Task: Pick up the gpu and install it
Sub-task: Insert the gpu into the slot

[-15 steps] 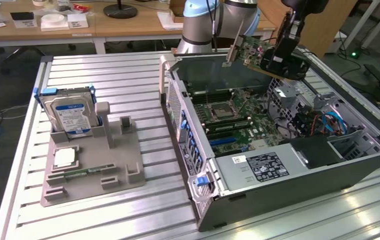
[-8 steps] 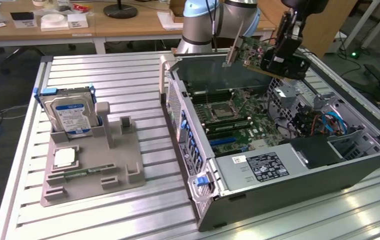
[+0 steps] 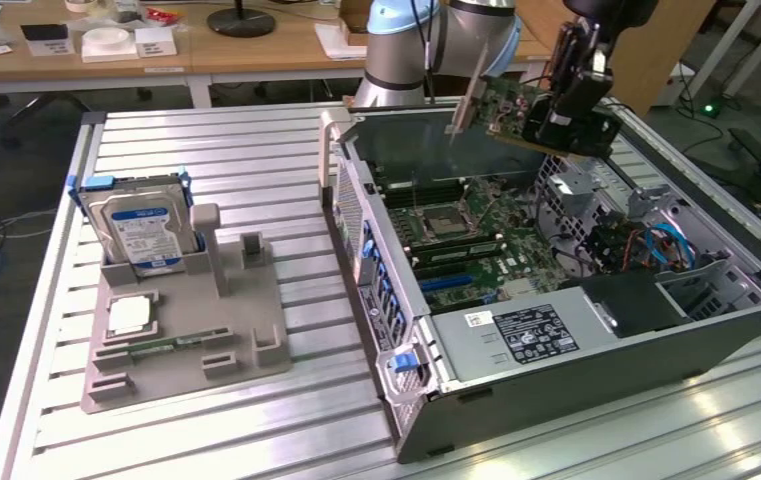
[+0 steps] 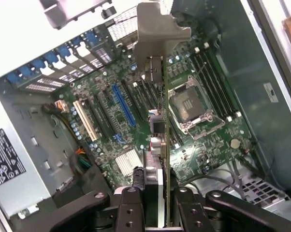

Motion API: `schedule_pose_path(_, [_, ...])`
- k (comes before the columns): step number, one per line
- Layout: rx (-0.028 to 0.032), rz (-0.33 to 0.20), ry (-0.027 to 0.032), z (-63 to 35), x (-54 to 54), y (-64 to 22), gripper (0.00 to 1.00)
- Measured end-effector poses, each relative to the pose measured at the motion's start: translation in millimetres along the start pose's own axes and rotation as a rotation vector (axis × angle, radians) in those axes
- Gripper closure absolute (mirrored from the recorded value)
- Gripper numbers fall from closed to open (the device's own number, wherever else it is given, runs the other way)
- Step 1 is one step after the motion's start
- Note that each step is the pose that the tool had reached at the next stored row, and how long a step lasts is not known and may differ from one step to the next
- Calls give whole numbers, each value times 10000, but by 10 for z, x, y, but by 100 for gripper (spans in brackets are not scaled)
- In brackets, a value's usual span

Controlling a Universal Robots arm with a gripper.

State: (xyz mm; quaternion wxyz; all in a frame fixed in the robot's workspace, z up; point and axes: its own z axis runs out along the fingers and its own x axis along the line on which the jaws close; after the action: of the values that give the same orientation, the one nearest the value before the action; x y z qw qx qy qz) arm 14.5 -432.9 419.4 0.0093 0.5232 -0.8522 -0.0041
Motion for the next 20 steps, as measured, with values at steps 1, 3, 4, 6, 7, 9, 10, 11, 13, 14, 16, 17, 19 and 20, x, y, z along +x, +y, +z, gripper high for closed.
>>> schedule_pose_path(1, [2, -150, 2, 0, 0, 0, 72])
schedule_pose_path(3, [5, -426, 7, 0, 0, 0, 72])
schedule_pose_path(4, [7, -565, 9, 0, 0, 0, 72])
schedule_pose_path(6, [10, -844, 14, 0, 0, 0, 72])
schedule_pose_path(7, [12, -993, 17, 0, 0, 0, 72])
schedule_pose_path(9, [15, -1274, 21, 0, 0, 0, 72])
schedule_pose_path(10, [17, -1416, 23, 0, 0, 0, 72])
schedule_pose_path(11, [18, -1557, 26, 0, 0, 0, 72])
schedule_pose_path(13, [21, -1849, 31, 0, 0, 0, 72])
schedule_pose_path(14, [23, -1992, 33, 0, 0, 0, 72])
schedule_pose_path(16, [27, -2300, 38, 0, 0, 0, 72])
schedule_pose_path(17, [29, -2466, 41, 0, 0, 0, 72])
schedule_pose_path(19, [32, -2821, 47, 0, 0, 0, 72])
schedule_pose_path(20, [35, -3015, 50, 1, 0, 0, 72])
